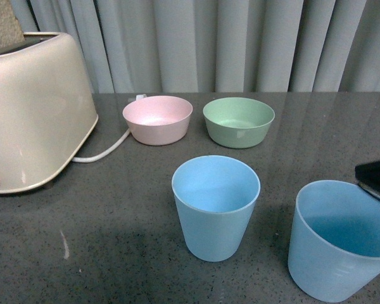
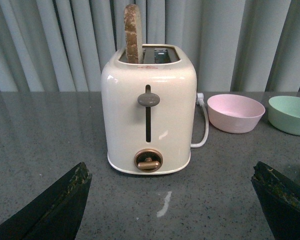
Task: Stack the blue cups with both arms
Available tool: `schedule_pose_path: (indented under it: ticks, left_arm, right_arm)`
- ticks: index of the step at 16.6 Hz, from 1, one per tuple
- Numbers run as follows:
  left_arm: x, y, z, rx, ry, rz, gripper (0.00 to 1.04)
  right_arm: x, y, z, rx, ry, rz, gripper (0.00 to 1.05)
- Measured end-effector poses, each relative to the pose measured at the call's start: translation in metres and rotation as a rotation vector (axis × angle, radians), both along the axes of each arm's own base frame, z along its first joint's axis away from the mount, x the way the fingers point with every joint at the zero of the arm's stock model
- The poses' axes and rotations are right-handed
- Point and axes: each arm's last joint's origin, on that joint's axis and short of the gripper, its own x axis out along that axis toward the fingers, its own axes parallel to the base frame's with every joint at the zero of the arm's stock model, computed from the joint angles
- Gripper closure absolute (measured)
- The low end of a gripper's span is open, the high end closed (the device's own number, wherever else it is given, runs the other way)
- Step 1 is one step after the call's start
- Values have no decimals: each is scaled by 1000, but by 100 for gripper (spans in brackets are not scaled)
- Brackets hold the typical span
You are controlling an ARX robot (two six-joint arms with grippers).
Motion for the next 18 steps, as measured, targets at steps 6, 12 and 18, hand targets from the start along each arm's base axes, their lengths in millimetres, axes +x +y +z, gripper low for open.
schedule_pose_path:
  ticks: [6,12,18]
  left_arm:
    - [0,0,0,0,0,0,7]
    - [0,0,0,0,0,0,7]
    - [0,0,0,0,0,0,7]
  right_arm:
    - [10,5,-18,-66,93,-33,7]
    - [8,15,-22,-117,108,-27,46]
    - [1,10,2,-72,103,-50,103]
